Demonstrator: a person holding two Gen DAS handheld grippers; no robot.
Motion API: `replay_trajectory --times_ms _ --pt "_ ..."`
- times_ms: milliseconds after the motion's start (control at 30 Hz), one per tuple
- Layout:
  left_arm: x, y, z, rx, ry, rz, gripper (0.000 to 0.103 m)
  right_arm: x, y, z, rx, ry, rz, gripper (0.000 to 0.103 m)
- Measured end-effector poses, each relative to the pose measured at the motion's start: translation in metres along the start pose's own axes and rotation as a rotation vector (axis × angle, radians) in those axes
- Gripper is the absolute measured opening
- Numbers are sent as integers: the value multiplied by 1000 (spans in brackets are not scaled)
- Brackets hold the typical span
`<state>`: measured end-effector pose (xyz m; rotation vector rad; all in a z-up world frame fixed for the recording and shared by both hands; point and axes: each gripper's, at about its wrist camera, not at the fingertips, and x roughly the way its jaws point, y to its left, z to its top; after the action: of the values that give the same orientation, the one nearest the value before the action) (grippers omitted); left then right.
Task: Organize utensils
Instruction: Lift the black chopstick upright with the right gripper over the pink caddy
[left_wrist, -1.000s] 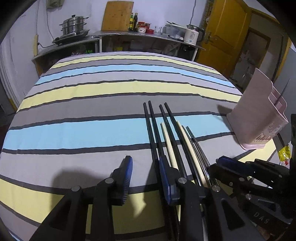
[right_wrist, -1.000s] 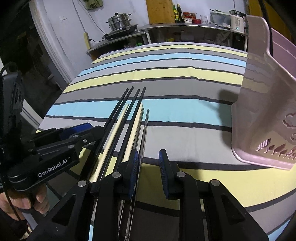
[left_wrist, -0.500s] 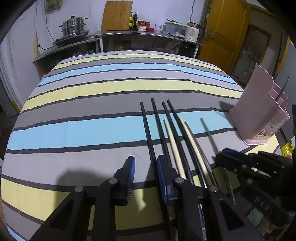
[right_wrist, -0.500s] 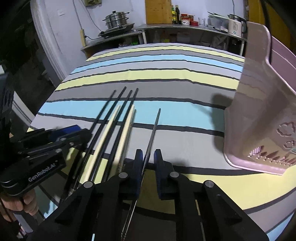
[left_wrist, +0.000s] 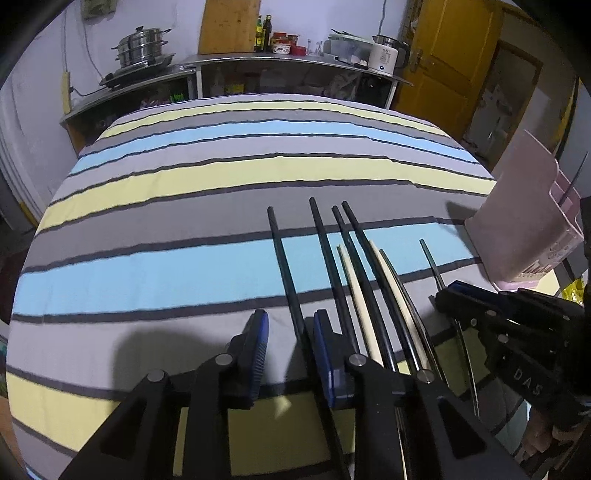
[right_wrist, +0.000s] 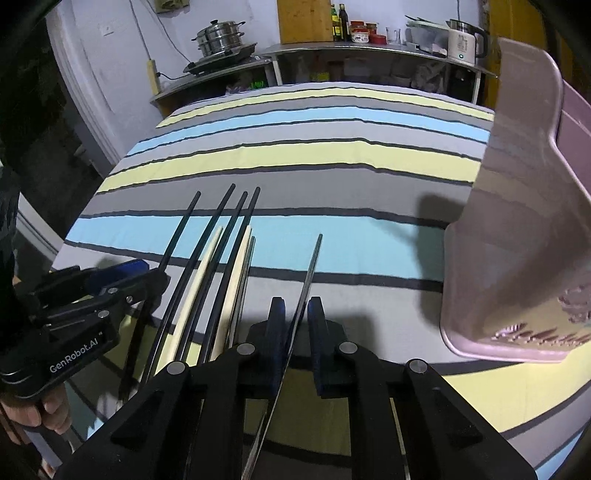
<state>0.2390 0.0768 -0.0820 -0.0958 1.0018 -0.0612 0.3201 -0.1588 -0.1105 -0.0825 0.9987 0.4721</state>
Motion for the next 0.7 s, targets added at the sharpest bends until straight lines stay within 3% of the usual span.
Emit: replay_trajectory --times_ms 200,300,500,700 --pt "7 -9 8 59 7 44 25 3 6 4 -26 -1 -31 8" --pt "9 -9 11 67 8 57 8 2 1 4 -4 2 -2 6" --pt "-1 -1 13 24 -6 7 5 -17 0 6 14 -39 51 5" --pt "-38 -5 17 43 -77 -28 5 -46 -5 11 24 -99 91 5"
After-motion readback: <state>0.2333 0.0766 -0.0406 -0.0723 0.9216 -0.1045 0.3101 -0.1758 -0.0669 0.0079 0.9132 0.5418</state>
